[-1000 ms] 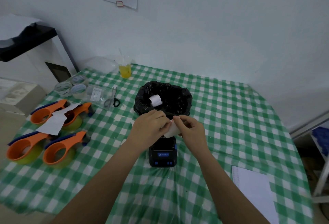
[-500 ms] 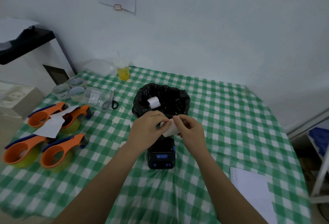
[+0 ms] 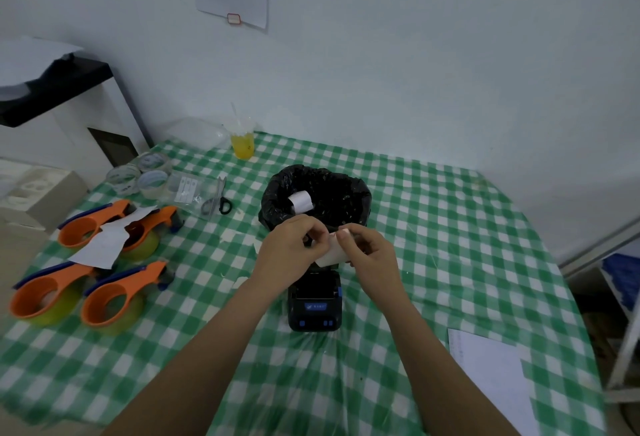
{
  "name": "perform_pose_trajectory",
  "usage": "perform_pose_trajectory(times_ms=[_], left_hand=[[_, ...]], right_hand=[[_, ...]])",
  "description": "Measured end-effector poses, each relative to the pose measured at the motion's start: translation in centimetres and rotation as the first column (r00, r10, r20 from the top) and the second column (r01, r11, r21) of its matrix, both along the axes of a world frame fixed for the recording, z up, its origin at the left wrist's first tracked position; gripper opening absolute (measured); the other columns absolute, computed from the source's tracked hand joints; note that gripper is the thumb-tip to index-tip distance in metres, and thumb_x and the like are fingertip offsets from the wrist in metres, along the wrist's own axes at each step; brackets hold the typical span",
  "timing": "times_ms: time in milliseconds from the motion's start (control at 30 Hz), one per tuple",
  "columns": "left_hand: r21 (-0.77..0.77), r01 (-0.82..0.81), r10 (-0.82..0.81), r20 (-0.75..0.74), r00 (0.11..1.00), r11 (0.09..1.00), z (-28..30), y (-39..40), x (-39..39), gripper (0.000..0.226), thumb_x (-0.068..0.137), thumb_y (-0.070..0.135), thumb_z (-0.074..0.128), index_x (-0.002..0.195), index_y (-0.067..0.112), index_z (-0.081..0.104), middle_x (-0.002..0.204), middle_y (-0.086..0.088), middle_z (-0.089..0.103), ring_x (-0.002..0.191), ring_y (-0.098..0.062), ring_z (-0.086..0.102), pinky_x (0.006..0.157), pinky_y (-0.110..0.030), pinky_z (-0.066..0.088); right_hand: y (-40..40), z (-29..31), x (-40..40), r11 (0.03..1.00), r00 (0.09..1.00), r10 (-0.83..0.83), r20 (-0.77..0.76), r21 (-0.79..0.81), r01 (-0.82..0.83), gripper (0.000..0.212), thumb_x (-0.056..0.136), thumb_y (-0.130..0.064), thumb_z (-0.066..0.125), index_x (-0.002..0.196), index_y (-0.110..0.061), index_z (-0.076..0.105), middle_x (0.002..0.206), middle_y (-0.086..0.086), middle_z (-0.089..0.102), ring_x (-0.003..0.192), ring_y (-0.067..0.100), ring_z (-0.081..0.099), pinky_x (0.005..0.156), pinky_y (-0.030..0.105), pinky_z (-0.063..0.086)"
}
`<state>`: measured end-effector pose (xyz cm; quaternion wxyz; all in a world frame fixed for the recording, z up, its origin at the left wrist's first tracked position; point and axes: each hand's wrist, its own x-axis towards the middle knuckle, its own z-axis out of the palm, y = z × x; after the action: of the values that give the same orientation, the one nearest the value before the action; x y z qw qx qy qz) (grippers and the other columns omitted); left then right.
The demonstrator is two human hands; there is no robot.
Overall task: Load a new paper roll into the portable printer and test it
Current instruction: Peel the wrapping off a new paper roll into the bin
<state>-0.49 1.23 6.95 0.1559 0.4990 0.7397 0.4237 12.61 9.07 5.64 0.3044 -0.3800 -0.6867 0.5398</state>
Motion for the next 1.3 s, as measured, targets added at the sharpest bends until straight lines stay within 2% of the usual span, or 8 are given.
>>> perform_pose_trajectory(times_ms=[133, 233, 533, 833, 933, 1033, 1133, 1300], left_hand=[[-0.043, 0.022, -0.022, 0.001, 1.0, 0.999, 0.1, 0.0, -0.2, 0.006, 0.084, 0.023, 0.06, 0.082, 0.019, 0.064, 0.086, 0.003, 0.066, 0.08, -0.013, 0.062, 0.076, -0.038, 0.056], [-0.049, 0.015, -0.014, 0.022, 1.0, 0.999, 0.0, 0.1, -0.2, 0.005, 0.085, 0.021, 0.06, 0.084, 0.017, 0.065, 0.086, 0.002, 0.067, 0.08, -0.012, 0.062, 0.074, -0.033, 0.056], [-0.066, 0.028, -0.02, 0.122, 0.992, 0.997, -0.2, 0.5, -0.8, 0.008, 0.087, 0.017, 0.058, 0.081, 0.023, 0.061, 0.078, 0.015, 0.058, 0.074, -0.002, 0.058, 0.067, -0.018, 0.045], [-0.082, 0.031, -0.015, 0.185, 0.983, 0.996, 0.4, 1.6, -1.4, 0.019, 0.087, 0.016, 0.054, 0.073, 0.029, 0.052, 0.068, 0.012, 0.056, 0.061, -0.002, 0.051, 0.058, -0.012, 0.042], [-0.104, 0.078, -0.055, 0.208, 0.977, 0.991, 0.7, 1.8, -1.9, 0.02, 0.089, 0.019, 0.052, 0.073, 0.03, 0.054, 0.067, 0.011, 0.054, 0.057, 0.0, 0.05, 0.056, -0.009, 0.042], [-0.142, 0.144, -0.113, 0.204, 0.972, 0.979, 1.0, 1.8, -2.4, 0.014, 0.093, 0.022, 0.049, 0.085, 0.019, 0.06, 0.07, 0.007, 0.055, 0.057, -0.001, 0.048, 0.059, -0.018, 0.04], [-0.177, 0.154, -0.121, 0.185, 0.975, 0.972, 1.1, 1.8, -2.6, 0.014, 0.094, 0.024, 0.047, 0.088, 0.018, 0.059, 0.082, -0.005, 0.061, 0.072, -0.016, 0.055, 0.069, -0.031, 0.045], [-0.185, 0.128, -0.096, 0.172, 0.98, 0.974, 1.2, 1.9, -2.8, 0.012, 0.094, 0.021, 0.048, 0.088, 0.02, 0.059, 0.07, 0.009, 0.052, 0.064, -0.006, 0.048, 0.064, -0.019, 0.04]], right_hand=[[0.3, 0.2, 0.3, 0.998, 0.998, 0.058, 0.03, 0.036, -0.059, 0.01, 0.087, -0.031, 0.062, 0.092, -0.037, 0.067, 0.095, 0.021, 0.058, 0.076, 0.026, 0.054, 0.069, 0.033, 0.048], [0.7, 0.1, 0.6, 0.996, 0.995, 0.087, 0.037, 0.033, -0.088, 0.019, 0.087, -0.027, 0.062, 0.091, -0.045, 0.062, 0.1, 0.015, 0.059, 0.085, 0.026, 0.059, 0.07, 0.021, 0.049], [1.3, -0.8, 1.2, 0.99, 0.989, 0.14, 0.043, -0.004, -0.14, 0.024, 0.088, -0.018, 0.061, 0.112, -0.019, 0.064, 0.111, 0.008, 0.06, 0.084, -0.002, 0.058, 0.073, 0.012, 0.051], [1.4, -1.3, 0.9, 0.989, 0.987, 0.142, 0.077, 0.023, -0.144, 0.026, 0.089, -0.018, 0.061, 0.114, -0.02, 0.06, 0.11, 0.003, 0.058, 0.089, 0.002, 0.057, 0.075, 0.013, 0.05], [1.4, -1.0, 1.0, 0.986, 0.986, 0.147, 0.08, 0.071, -0.153, 0.024, 0.088, -0.016, 0.061, 0.112, -0.021, 0.061, 0.105, 0.0, 0.056, 0.086, -0.006, 0.056, 0.074, 0.007, 0.047], [1.5, -0.9, 1.1, 0.977, 0.981, 0.169, 0.097, 0.117, -0.179, 0.026, 0.088, -0.015, 0.062, 0.112, -0.022, 0.062, 0.103, 0.001, 0.057, 0.086, -0.01, 0.054, 0.073, 0.003, 0.044], [1.3, -0.8, 1.1, 0.974, 0.979, 0.192, 0.071, 0.109, -0.199, 0.029, 0.089, -0.016, 0.061, 0.109, -0.036, 0.059, 0.107, -0.001, 0.058, 0.091, -0.008, 0.054, 0.074, 0.005, 0.046], [1.1, -1.0, 1.0, 0.97, 0.972, 0.223, 0.075, 0.085, -0.229, 0.026, 0.091, -0.021, 0.057, 0.109, -0.041, 0.056, 0.115, -0.008, 0.06, 0.1, -0.001, 0.056, 0.079, 0.016, 0.051]])
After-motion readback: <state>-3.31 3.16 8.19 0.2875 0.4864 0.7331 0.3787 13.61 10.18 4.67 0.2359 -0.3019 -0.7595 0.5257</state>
